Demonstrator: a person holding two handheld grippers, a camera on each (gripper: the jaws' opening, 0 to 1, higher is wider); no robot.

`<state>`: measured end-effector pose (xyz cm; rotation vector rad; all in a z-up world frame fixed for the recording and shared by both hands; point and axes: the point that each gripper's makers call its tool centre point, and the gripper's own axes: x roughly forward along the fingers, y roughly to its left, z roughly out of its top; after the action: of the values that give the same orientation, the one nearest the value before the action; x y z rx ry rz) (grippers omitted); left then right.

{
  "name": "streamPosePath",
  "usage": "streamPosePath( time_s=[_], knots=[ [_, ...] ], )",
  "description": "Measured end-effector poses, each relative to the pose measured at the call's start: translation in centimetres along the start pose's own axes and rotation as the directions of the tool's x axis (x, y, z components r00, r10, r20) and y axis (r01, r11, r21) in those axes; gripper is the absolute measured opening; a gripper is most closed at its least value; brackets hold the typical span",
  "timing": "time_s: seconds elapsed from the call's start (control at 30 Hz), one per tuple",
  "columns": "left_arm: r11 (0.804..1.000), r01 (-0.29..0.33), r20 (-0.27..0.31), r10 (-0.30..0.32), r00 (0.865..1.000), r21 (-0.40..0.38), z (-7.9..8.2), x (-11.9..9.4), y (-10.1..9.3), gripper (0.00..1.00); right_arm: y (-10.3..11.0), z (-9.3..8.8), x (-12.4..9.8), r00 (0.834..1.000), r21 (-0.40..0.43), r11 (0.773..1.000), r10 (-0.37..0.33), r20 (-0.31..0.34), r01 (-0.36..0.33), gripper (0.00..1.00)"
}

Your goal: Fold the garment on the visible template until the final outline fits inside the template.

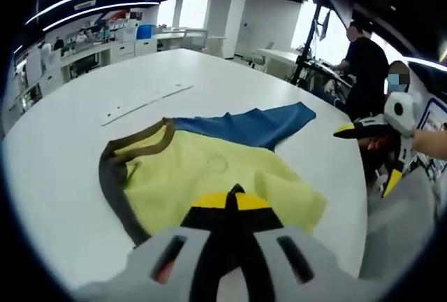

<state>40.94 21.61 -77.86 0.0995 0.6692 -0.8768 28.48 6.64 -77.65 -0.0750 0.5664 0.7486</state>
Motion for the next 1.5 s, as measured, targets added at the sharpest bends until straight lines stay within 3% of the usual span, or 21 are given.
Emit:
streamPosePath(
  time_s=[0.17, 0.23, 0.37, 0.53, 0.6, 0.7, 0.93, 1.13, 1.3, 1.5],
  knots=[
    [1.0, -0.004, -0.003, 0.004, 1.0, 0.003, -0.1, 0.0, 0.3, 0.0, 0.1, 0.0, 0.0, 1.0, 0.005, 1.0, 0.002, 0.003, -0.002, 0.99],
    [1.0, -0.007, -0.005, 0.007, 1.0, -0.003, -0.2, 0.0, 0.4, 0.06, -0.1, 0.2, 0.1, 1.0, 0.008, 1.0, 0.0, 0.006, -0.001, 0.99],
    [0.999, -0.032, -0.002, 0.032, 0.999, 0.017, -0.2, -0.2, 0.8, 0.23, -0.2, 0.1, 0.1, 1.0, 0.005, 1.0, -0.003, 0.001, 0.002, 0.99],
    [0.998, -0.051, 0.012, 0.05, 0.999, 0.022, 0.0, -0.6, 1.4, 0.56, 0.0, 0.0, 0.1, 1.0, 0.005, 1.0, 0.001, 0.002, -0.001, 0.99],
    [0.999, -0.049, 0.024, 0.049, 0.999, 0.009, -0.1, -1.0, 1.7, 0.62, 0.0, -0.2, 0.2, 1.0, 0.007, 1.0, 0.001, -0.005, -0.001, 0.99],
    [0.996, -0.048, 0.069, 0.053, 0.996, -0.078, -0.1, -1.9, 2.3, 0.67, 0.4, -0.3, 0.2, 1.0, 0.008, 1.0, 0.006, -0.008, -0.006, 0.99],
    [0.989, -0.066, 0.089, 0.078, 0.993, -0.133, -1.3, -3.8, 3.7, 0.72, 0.5, -0.5, 0.3, 1.0, 0.006, 1.0, 0.013, -0.015, -0.013, 0.99],
    [0.97, -0.078, 0.099, 0.103, 0.99, -0.231, -2.7, -4.5, 5.3, 0.75, 0.6, -0.3, 0.3, 1.0, 0.004, 1.0, 0.014, -0.014, -0.014, 0.99],
    [0.936, -0.07, 0.12, 0.118, 0.986, -0.345, -3.6, -4.7, 6.3, 0.71, 0.5, -0.4, 0.3, 1.0, 0.003, 1.0, 0.013, -0.019, -0.013, 0.99],
    [0.917, -0.079, 0.116, 0.135, 0.984, -0.391, -4.5, -4.4, 6.9, 0.56, 0.3, -0.8, 0.2, 1.0, 0.005, 1.0, 0.012, -0.029, -0.011, 0.99]
  ],
)
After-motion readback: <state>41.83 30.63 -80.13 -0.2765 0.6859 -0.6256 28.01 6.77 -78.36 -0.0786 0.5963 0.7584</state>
